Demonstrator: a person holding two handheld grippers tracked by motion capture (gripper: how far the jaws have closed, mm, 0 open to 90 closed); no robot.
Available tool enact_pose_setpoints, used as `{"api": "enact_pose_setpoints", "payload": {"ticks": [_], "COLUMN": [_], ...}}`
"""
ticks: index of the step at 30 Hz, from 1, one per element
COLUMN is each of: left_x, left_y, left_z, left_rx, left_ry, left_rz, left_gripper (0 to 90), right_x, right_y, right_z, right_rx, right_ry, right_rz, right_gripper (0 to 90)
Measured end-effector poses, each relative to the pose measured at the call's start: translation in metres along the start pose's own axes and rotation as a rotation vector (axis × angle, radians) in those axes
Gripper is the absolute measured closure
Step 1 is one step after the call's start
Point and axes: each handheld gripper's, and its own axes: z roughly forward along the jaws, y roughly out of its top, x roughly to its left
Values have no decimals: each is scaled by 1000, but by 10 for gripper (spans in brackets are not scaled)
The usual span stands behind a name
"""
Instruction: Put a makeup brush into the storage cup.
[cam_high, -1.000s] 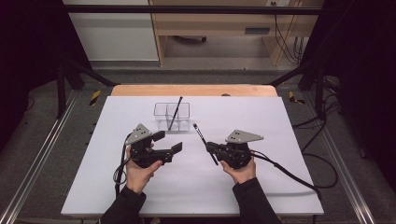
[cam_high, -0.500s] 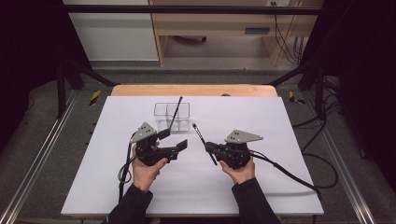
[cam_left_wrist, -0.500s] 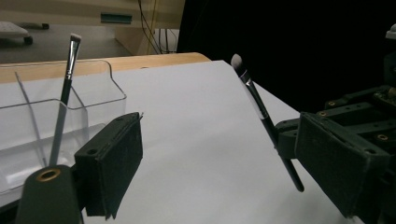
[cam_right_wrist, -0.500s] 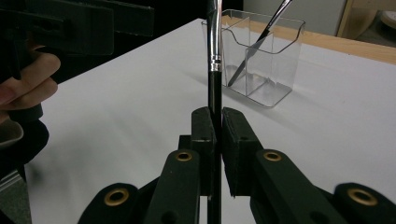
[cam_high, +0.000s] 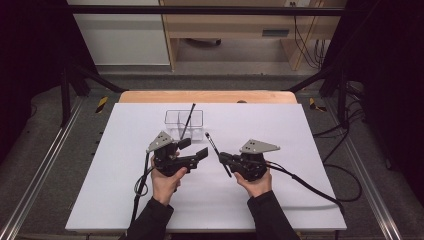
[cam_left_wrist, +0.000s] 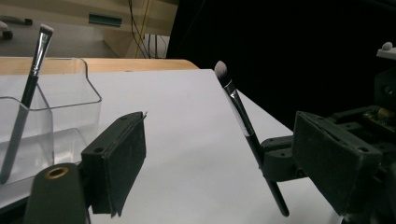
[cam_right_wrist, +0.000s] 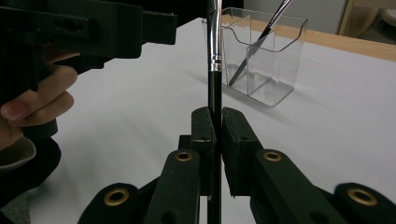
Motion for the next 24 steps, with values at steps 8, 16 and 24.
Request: {"api": "enact_pose_setpoints", "payload": {"ticks": [8, 16, 24], "left_x": [-1, -4, -6], "left_y": [-4, -7, -9], "left_z": [11, 19, 23], "left_rx": [-10, -21, -29], "left_ry": [-16, -35, -46], "left_rz": [-29, -53, -78], "left_gripper": [212, 290, 409], "right_x": [0, 2, 3], "right_y": [0, 0, 0], "right_z": [0, 2, 3], "right_rx": [-7, -7, -6], "right_ry": [0, 2, 14], "right_rz": [1, -2, -1], "right_gripper": [842, 842, 843]}}
